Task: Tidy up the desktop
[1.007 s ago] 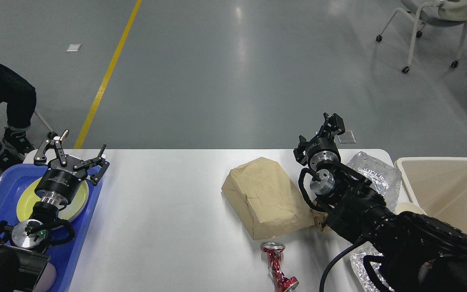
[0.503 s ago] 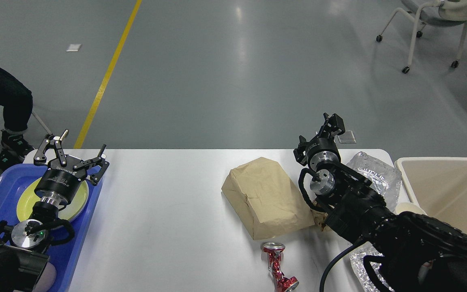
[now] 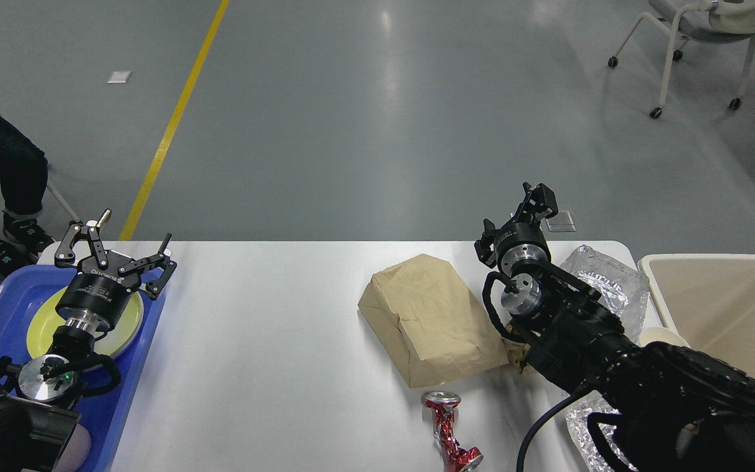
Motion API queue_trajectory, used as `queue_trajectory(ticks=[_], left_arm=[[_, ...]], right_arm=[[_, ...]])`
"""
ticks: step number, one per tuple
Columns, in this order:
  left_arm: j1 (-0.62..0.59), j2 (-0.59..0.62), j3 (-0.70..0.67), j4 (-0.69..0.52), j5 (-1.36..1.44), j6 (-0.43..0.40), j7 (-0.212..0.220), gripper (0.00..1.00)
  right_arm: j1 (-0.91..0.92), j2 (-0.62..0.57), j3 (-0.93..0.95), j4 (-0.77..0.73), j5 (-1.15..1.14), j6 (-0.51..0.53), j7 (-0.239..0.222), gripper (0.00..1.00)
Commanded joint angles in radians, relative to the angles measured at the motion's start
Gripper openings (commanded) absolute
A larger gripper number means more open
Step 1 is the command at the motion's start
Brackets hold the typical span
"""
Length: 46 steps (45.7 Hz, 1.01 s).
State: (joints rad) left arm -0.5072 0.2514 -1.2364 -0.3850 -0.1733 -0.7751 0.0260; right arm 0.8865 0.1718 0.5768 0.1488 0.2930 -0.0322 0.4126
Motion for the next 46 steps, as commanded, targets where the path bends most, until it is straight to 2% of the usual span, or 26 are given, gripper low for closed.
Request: queue_trajectory(ticks=[1, 46], left_arm=[[-0.001, -0.001, 0.0, 0.0, 0.0, 0.0, 0.0, 0.97], [-0.001, 0.0, 0.0, 0.0, 0.0, 0.0, 0.0, 0.96]], right_arm=[[0.0, 0.0, 0.0, 0.0, 0.0, 0.0, 0.0, 1.0], [0.068, 0.0, 0.0, 0.003, 0.0, -0.002, -0.006, 1.0]])
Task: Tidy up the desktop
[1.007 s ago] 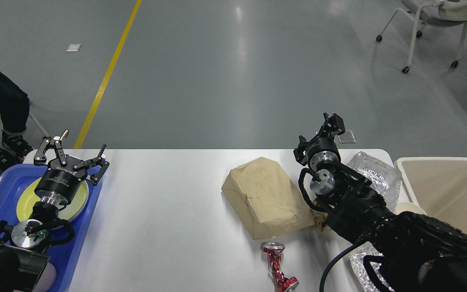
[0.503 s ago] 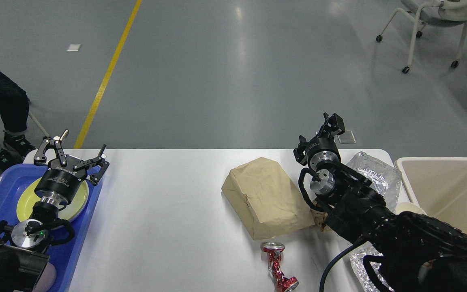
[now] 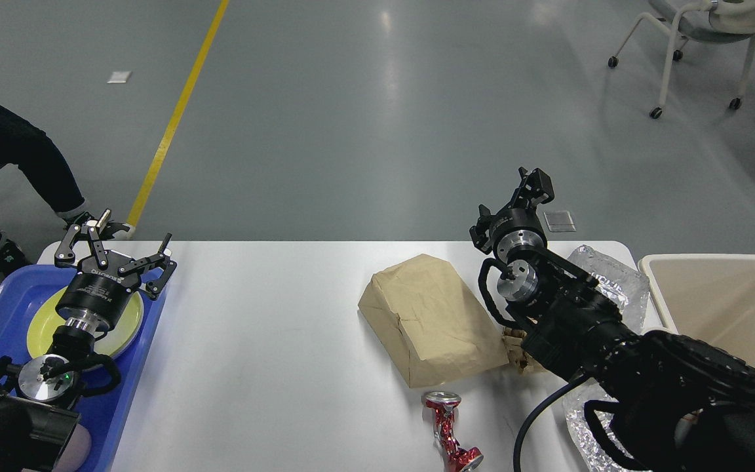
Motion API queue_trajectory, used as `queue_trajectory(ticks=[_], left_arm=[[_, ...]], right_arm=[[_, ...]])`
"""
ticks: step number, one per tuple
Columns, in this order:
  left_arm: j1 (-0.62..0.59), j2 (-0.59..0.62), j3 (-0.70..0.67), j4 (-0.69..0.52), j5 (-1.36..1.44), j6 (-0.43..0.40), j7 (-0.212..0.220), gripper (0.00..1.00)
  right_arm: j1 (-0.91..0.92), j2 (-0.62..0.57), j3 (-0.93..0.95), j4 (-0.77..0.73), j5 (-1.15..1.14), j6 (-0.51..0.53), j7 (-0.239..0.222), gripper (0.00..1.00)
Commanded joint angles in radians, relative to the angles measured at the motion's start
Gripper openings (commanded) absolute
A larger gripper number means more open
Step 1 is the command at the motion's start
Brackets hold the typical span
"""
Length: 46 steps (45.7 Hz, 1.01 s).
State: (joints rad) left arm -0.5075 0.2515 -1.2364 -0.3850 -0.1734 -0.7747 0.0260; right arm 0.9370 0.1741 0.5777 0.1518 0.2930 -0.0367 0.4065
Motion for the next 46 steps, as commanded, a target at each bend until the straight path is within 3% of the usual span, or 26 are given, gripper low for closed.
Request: queue_trajectory(ticks=[1, 46], left_arm=[[0.0, 0.0, 0.0, 0.0, 0.0, -0.001, 0.0, 0.96], [0.0, 0.0, 0.0, 0.0, 0.0, 0.0, 0.0, 0.96]], right_arm=[[0.022, -0.002, -0.001, 0.0, 0.0, 0.003, 0.0, 1.0], [0.057, -0.123, 0.002, -0.006, 0.0, 0.001, 0.008, 1.0]])
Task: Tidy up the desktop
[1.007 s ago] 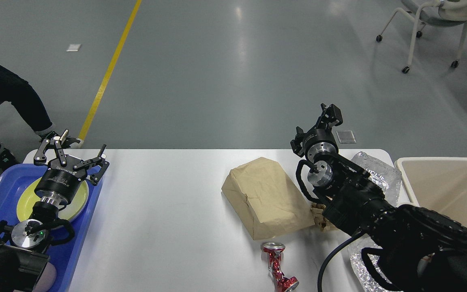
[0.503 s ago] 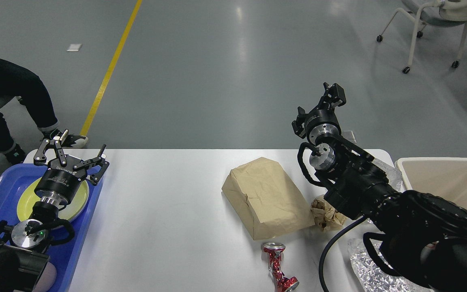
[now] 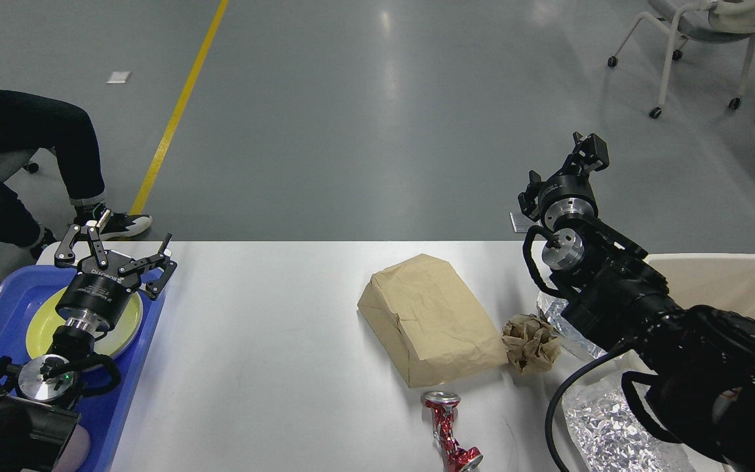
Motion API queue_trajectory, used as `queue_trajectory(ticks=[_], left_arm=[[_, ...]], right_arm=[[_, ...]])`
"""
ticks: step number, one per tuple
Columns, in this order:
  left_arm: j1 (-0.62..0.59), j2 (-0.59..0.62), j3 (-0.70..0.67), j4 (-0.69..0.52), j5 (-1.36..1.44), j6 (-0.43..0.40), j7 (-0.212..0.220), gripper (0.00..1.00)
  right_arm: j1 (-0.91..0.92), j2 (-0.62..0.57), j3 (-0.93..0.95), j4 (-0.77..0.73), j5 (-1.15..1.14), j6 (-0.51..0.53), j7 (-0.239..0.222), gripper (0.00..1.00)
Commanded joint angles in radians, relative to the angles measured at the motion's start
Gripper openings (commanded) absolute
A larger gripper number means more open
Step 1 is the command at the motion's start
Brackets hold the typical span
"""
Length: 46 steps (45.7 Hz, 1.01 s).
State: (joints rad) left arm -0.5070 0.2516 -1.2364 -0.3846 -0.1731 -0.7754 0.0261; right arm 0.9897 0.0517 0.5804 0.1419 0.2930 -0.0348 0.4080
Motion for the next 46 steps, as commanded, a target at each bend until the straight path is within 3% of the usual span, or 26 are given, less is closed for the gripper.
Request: queue_trajectory(ticks=[1, 23, 29, 35, 46], left_arm=[[-0.001, 0.0, 0.0, 0.0, 0.0, 0.001, 0.0, 0.97], [-0.001, 0.0, 0.0, 0.0, -0.002, -0.001, 0.0, 0.96], [0.001, 0.0, 0.0, 0.001, -0.002, -0.001, 0.0, 0.96], [0.001, 0.0, 0.0, 0.0, 0.0, -0.001, 0.0, 0.96], [-0.001, 0.0, 0.0, 0.0, 0.0, -0.001, 0.0, 0.97]], right_arm=[[0.006, -0.001, -0.001, 0.004, 0.0, -0.001, 0.008, 1.0], [0.02, -0.015, -0.031, 0.013, -0.018, 0.006, 0.008, 1.0], [0.041, -0.024, -0.259, 0.019, -0.058, 0.033, 0.008, 1.0], [0.061, -0.046, -0.554, 0.018, -0.06, 0.139, 0.008, 1.0], [0.135, -0.084, -0.875, 0.018, -0.069, 0.254, -0.005, 1.0]])
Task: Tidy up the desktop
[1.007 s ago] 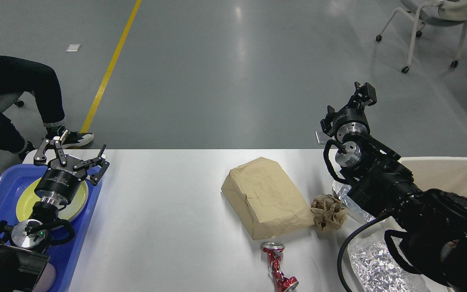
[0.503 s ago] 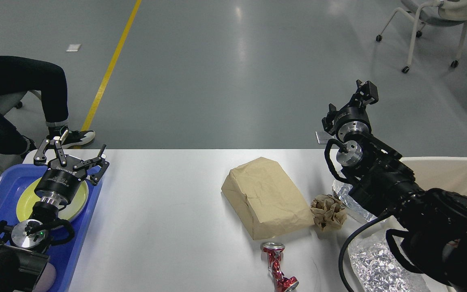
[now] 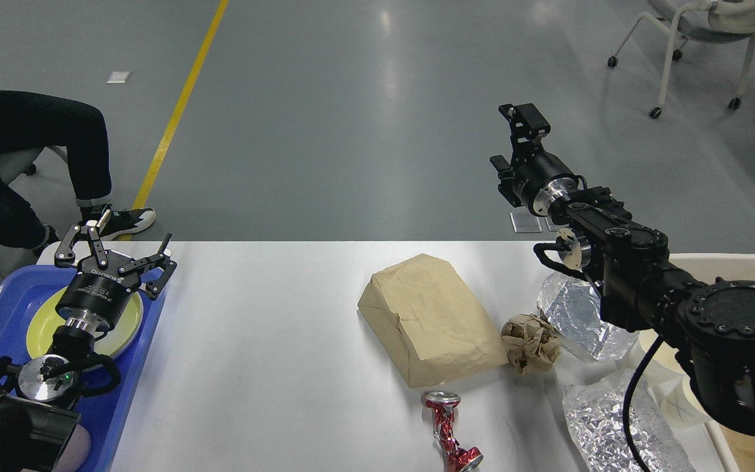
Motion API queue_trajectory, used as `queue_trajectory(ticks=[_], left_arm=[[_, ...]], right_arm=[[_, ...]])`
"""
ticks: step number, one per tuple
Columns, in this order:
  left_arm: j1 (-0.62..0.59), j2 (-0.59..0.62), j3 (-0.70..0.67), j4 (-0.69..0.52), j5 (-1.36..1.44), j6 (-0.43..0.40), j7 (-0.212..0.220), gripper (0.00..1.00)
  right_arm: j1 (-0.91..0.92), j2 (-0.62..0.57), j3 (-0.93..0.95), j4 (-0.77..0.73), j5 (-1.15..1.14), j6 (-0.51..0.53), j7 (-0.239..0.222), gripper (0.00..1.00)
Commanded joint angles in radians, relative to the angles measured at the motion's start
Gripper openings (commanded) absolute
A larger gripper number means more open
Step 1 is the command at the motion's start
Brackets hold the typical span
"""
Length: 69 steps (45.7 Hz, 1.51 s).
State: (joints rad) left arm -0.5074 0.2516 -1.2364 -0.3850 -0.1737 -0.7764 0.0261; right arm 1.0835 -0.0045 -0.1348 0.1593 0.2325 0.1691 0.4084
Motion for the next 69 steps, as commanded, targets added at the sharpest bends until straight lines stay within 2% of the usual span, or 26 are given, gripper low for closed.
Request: queue_trajectory(ticks=[1, 10, 20, 27, 31, 38, 48, 56, 59, 64, 67, 69], left_arm=[[0.0, 0.0, 0.0, 0.0, 0.0, 0.0, 0.0, 0.96], [0.0, 0.0, 0.0, 0.0, -0.001, 0.0, 0.0, 0.96], [0.001, 0.0, 0.0, 0.0, -0.001, 0.0, 0.0, 0.96], [0.0, 0.0, 0.0, 0.0, -0.001, 0.0, 0.0, 0.96], [0.001, 0.0, 0.0, 0.002, 0.0, 0.0, 0.0, 0.97], [0.0, 0.0, 0.0, 0.0, 0.0, 0.0, 0.0, 0.96], [0.0, 0.0, 0.0, 0.0, 0.0, 0.0, 0.0, 0.97], [0.0, 0.0, 0.0, 0.0, 0.0, 0.0, 0.0, 0.96], [0.0, 0.0, 0.0, 0.0, -0.001, 0.0, 0.0, 0.96], [0.0, 0.0, 0.0, 0.0, 0.0, 0.0, 0.0, 0.96], [0.0, 0.0, 0.0, 0.0, -0.001, 0.0, 0.0, 0.96], [0.0, 0.0, 0.0, 0.0, 0.0, 0.0, 0.0, 0.97]], right_arm=[[0.053, -0.032, -0.201, 0.0, -0.013, 0.065, -0.006, 1.0], [0.167, -0.029, -0.675, -0.006, -0.068, 0.208, -0.031, 1.0], [0.302, 0.052, -1.155, 0.0, -0.09, 0.499, -0.045, 1.0], [0.345, 0.103, -1.273, 0.011, -0.09, 0.647, -0.06, 1.0], [0.421, 0.103, -1.273, 0.09, -0.088, 0.704, -0.066, 1.0], [0.591, 0.098, -1.249, 0.353, -0.087, 0.702, -0.063, 1.0], [0.733, 0.11, -1.235, 0.523, -0.087, 0.708, -0.062, 1.0], [0.819, 0.141, -1.177, 0.571, -0.087, 0.702, -0.06, 1.0], [0.799, 0.207, -1.174, 0.577, -0.087, 0.681, -0.062, 1.0], [0.727, 0.219, -1.175, 0.574, -0.104, 0.65, -0.071, 1.0], [0.688, 0.219, -1.172, 0.572, -0.169, 0.615, -0.101, 1.0], [0.671, 0.219, -1.162, 0.571, -0.223, 0.578, -0.14, 1.0]])
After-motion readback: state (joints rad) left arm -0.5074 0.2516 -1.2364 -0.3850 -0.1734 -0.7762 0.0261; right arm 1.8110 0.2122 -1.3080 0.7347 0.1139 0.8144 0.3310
